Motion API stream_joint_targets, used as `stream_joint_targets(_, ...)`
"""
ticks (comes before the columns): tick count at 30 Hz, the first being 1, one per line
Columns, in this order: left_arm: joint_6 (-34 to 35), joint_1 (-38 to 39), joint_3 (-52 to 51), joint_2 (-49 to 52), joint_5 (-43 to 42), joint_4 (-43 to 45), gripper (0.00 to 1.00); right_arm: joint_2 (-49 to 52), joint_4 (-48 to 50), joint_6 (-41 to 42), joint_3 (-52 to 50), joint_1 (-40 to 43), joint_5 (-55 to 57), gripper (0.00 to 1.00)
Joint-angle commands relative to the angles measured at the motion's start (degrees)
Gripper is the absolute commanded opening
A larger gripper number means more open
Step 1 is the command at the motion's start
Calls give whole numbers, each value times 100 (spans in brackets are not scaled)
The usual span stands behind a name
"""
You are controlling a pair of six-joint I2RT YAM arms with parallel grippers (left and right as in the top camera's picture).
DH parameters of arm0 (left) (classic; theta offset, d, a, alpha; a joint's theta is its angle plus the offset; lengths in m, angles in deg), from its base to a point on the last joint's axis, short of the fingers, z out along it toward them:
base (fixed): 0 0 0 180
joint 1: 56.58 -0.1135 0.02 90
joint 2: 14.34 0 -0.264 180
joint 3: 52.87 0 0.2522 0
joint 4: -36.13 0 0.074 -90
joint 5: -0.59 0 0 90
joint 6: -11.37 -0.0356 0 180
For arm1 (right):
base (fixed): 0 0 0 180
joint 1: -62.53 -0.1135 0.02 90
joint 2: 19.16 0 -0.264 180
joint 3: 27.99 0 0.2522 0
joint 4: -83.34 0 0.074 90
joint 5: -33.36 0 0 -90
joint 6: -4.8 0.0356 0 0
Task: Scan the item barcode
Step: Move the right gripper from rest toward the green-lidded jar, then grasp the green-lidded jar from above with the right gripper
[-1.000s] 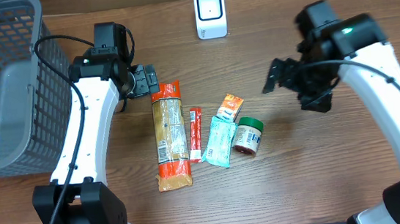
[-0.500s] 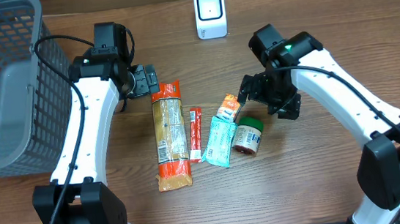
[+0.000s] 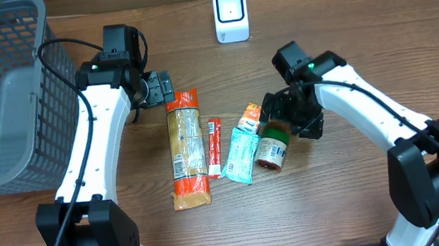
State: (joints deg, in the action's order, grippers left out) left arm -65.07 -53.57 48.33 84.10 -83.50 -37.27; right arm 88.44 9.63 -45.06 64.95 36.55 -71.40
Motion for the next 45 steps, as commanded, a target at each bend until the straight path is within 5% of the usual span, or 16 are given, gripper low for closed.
stream_joint_targets(1, -26, 2, 87, -70, 61, -2, 100, 17, 431, -466, -356, -22, -531, 97)
stream_joint_targets(17, -26, 2, 87, -70, 61, -2, 100, 22, 850, -413, -761, -31, -33, 91)
stream_joint_targets(28, -26, 2, 87, -70, 61, -2, 100, 22, 931, -396, -758, -33, -52, 71)
stream_joint_targets(33, -26, 2, 87, -70, 61, -2, 100, 22, 791, -79, -761, -33, -142, 79)
stream_joint_targets(45, -26, 2, 87, -70, 61, -2, 100, 22, 885, 35, -761, -199, -136, 72)
